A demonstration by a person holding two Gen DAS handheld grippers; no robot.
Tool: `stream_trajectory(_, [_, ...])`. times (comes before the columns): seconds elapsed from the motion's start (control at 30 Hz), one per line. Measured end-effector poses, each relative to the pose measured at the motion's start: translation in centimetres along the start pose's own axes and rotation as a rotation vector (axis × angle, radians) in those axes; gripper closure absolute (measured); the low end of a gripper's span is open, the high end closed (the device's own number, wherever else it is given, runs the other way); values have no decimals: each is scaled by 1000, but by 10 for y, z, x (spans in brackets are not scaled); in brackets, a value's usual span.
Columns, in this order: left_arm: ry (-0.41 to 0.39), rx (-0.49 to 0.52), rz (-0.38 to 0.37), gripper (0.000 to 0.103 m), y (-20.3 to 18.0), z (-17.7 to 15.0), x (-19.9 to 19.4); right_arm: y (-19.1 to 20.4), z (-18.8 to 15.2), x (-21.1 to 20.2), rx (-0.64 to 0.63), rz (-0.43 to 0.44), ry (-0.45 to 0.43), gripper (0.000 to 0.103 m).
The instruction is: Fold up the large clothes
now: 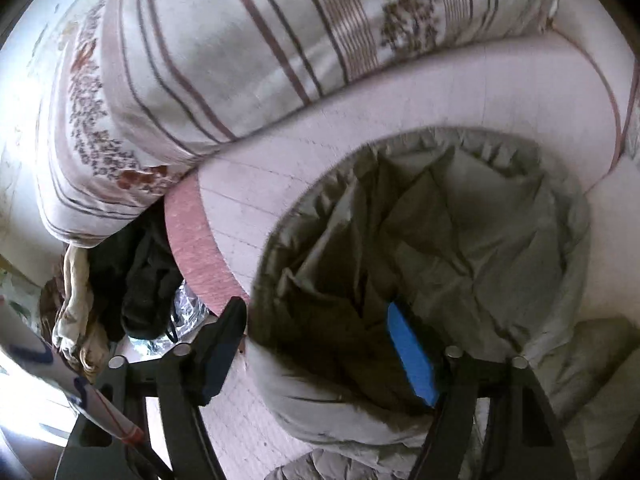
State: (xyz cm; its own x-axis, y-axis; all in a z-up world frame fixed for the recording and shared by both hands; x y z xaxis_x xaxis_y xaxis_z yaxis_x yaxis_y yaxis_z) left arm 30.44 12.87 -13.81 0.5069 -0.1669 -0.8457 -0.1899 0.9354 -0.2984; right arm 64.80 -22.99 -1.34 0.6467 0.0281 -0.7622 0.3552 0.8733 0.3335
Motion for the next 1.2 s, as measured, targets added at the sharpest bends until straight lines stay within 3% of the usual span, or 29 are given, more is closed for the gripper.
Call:
stream_trajectory(0.03, [1, 0, -1, 23, 0, 0, 0, -1, -1, 1, -3, 17, 4, 70])
stream_trajectory(0.07, [0, -1, -3, 23, -1, 0, 0, -1, -3, 0, -15, 56, 20, 93])
stream_trajectory(0.2, [-32, 5, -5, 23, -2, 0, -10, 1, -15, -36, -117, 38, -13, 96])
stream_trajectory(0.4, [-62, 7, -29, 23, -2, -2, -26, -11, -62, -117, -223, 33, -29, 97])
stream_trajectory(0.63, [-79, -18, -43, 23, 9, -5, -41, -22, -160, -210, -314, 78, 4, 98])
stream_trajectory(0.73, [-81, -41, -48, 23, 18, -4, -45, -29, -221, -241, -334, 121, 36, 98])
stream_trajectory(0.87, [-83, -74, -55, 23, 29, -3, -50, -43, -296, -242, -302, 158, 124, 99])
stream_trajectory(0.93, [-89, -81, -55, 23, 31, -1, -51, -52, -328, -218, -273, 142, 191, 99])
stream_trajectory(1.2, [-111, -54, -14, 23, 29, -4, -52, -69, -346, -132, -238, -15, 239, 103])
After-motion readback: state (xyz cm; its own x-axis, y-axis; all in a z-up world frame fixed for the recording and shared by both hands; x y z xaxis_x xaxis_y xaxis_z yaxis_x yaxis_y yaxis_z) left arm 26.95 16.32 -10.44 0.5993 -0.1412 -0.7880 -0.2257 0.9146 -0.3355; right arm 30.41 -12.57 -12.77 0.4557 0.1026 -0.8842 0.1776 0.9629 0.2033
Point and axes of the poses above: each gripper's, at about its wrist camera, not at the fingertips, and x roughly the way its jaws point, y to its left, z to its top, the point moved 3 cm from there along x, roughly the way its jaws point, and after that the axes turned 6 degrees about -x, right-handed, at the moved point
